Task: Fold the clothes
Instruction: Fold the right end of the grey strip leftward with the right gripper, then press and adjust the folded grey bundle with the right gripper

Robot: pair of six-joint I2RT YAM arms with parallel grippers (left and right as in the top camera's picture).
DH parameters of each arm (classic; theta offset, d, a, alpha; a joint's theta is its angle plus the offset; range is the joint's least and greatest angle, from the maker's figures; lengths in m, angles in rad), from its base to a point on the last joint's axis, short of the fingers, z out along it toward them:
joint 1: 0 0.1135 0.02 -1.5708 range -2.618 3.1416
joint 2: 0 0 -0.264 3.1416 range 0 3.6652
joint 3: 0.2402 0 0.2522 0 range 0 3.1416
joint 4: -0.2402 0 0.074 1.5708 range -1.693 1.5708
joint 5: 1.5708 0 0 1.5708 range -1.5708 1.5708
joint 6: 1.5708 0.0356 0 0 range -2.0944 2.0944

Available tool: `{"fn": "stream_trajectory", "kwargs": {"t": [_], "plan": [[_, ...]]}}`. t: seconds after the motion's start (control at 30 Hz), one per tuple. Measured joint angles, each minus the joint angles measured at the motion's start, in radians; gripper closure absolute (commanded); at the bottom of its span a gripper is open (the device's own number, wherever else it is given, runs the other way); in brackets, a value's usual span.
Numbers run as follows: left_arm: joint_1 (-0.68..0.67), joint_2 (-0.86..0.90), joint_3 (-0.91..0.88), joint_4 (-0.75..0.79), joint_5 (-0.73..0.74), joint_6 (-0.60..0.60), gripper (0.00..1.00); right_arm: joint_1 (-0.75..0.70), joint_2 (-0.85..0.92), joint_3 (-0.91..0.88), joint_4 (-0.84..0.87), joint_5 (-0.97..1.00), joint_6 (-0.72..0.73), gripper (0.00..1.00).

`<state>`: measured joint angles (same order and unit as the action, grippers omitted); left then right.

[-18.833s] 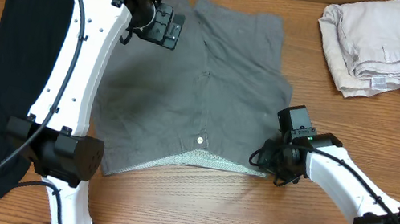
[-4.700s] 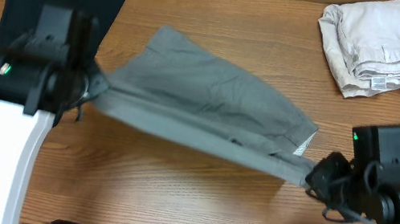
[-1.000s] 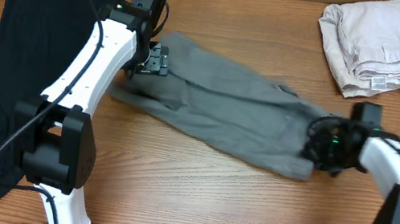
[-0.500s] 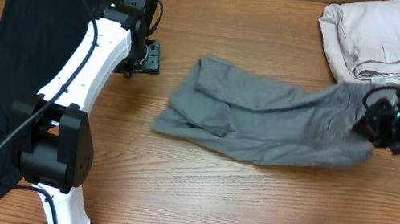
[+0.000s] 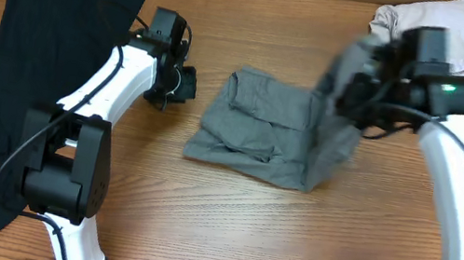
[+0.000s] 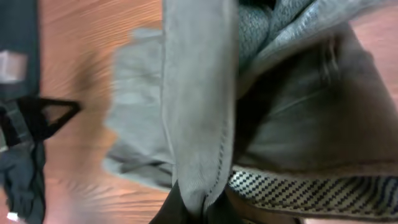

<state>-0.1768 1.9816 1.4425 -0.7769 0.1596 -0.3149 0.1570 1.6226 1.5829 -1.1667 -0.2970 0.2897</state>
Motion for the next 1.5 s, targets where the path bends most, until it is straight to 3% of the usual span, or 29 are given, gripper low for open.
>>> {"fn": "stream_trajectory", "kwargs": {"t": [0.27, 0.53, 0.57, 0.6, 0.63, 0.67, 0.83, 1.07, 1.27, 1.37, 1.5], "plan": [[-0.001, 0.0, -0.036, 0.038, 0.01, 0.0, 0.96, 0.227, 0.077, 0.0, 0.119, 0.065, 0.122, 0.96], [0.0, 0.0, -0.036, 0.043, 0.013, 0.0, 0.96, 0.345, 0.272, 0.0, 0.293, 0.088, 0.207, 0.96], [0.001, 0.0, -0.036, 0.042, 0.013, 0.0, 0.96, 0.358, 0.296, 0.0, 0.316, 0.087, 0.212, 0.91], [0.002, 0.0, -0.036, 0.042, 0.013, 0.0, 0.96, 0.371, 0.316, 0.0, 0.331, 0.087, 0.215, 0.79], [0.005, 0.0, -0.036, 0.039, 0.014, 0.0, 0.96, 0.386, 0.335, 0.0, 0.342, 0.085, 0.226, 0.55], [0.015, 0.0, -0.036, 0.031, 0.018, 0.0, 0.93, 0.405, 0.352, 0.0, 0.352, 0.081, 0.225, 0.39], [0.1, 0.0, 0.007, -0.063, 0.074, -0.006, 0.63, 0.463, 0.361, 0.0, 0.382, 0.047, 0.232, 0.17], [0.245, 0.0, 0.152, -0.167, 0.116, 0.002, 0.46, 0.442, 0.345, 0.002, 0.22, -0.01, 0.214, 0.15], [0.248, 0.0, 0.155, -0.172, 0.121, 0.039, 0.39, 0.36, 0.24, 0.002, -0.005, 0.047, 0.174, 0.15], [0.241, 0.0, 0.155, -0.171, 0.117, 0.046, 0.37, 0.354, 0.219, -0.011, -0.006, 0.087, 0.166, 0.17], [0.233, 0.0, 0.155, -0.17, 0.106, 0.056, 0.37, 0.364, 0.216, -0.122, 0.075, 0.111, 0.159, 0.26]]}}
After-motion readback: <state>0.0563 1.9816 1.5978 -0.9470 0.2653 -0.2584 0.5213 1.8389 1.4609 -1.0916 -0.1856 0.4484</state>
